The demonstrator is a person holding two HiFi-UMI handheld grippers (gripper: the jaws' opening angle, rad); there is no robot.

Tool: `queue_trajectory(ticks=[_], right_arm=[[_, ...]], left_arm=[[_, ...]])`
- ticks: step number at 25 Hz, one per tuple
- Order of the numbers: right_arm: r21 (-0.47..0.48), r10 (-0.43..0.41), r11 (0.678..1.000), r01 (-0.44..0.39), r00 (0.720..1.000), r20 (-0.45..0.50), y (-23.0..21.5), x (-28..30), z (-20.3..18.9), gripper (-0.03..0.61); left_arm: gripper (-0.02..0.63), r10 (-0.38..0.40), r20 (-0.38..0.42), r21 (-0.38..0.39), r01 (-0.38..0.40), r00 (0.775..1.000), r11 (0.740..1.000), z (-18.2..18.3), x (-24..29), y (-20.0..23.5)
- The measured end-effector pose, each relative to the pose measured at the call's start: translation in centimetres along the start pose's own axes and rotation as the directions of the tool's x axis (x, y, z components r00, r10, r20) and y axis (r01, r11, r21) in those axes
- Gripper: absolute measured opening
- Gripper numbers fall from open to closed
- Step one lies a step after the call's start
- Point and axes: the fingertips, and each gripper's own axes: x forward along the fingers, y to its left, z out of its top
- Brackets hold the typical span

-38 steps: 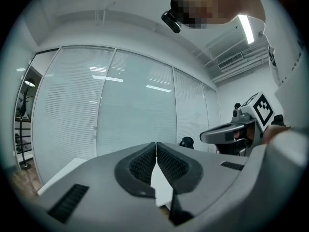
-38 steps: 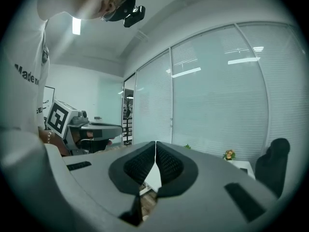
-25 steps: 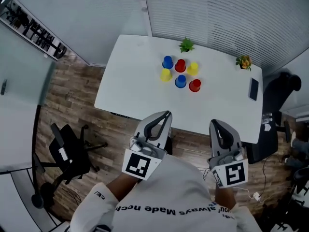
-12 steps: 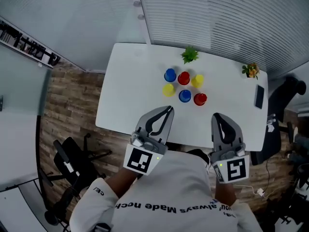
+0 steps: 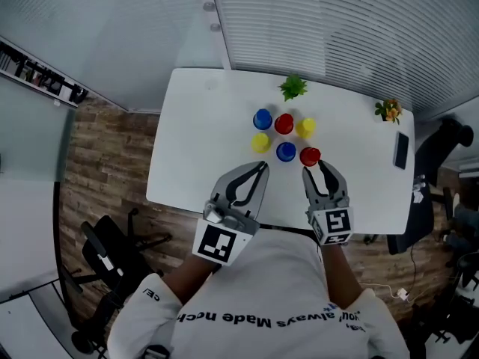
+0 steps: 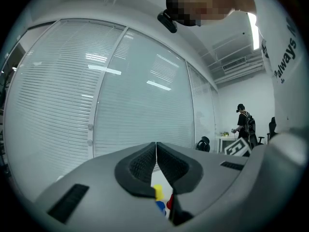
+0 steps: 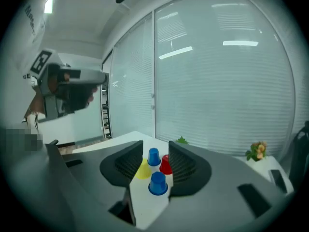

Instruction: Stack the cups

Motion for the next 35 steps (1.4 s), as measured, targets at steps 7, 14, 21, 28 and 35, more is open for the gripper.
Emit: queue_trajectory(ticks=[7, 14, 21, 28, 35], right_arm=[[0.037, -0.001, 0.999, 0.007, 0.987, -0.159, -0.4, 8.1, -9.7, 0.214], [0.087, -0.002, 0.996, 0.027, 0.962, -0.272, -1.1, 13.7, -14.6, 0.265], [0.08, 0.0, 0.996, 0.025, 0.955, -0.298, -0.5, 13.8, -14.6, 0.242], [0.077, 0.03, 0.997, -0.016, 0.981, -0.191, -0.5, 11.3, -6.6, 0.242], [0.033, 0.051, 0.998, -0.046, 0.986, -0.16, -1.6, 17.7, -2.0, 0.242]], left_arm=[[0.021, 0.04, -0.001, 0.0, -0.04, 0.999, 0.999, -0.6, -0.4, 1.1], [0.021, 0.075, -0.033, -0.003, -0.075, 0.997, 0.997, -1.5, -1.2, 1.9], [0.021, 0.082, -0.033, -0.011, -0.083, 0.996, 0.997, -1.6, -1.3, 2.3], [0.021, 0.061, -0.041, -0.022, -0.061, 0.997, 0.998, -2.0, -0.8, 2.3], [0.021, 0.084, -0.038, -0.029, -0.086, 0.996, 0.996, -2.0, -1.1, 3.2]])
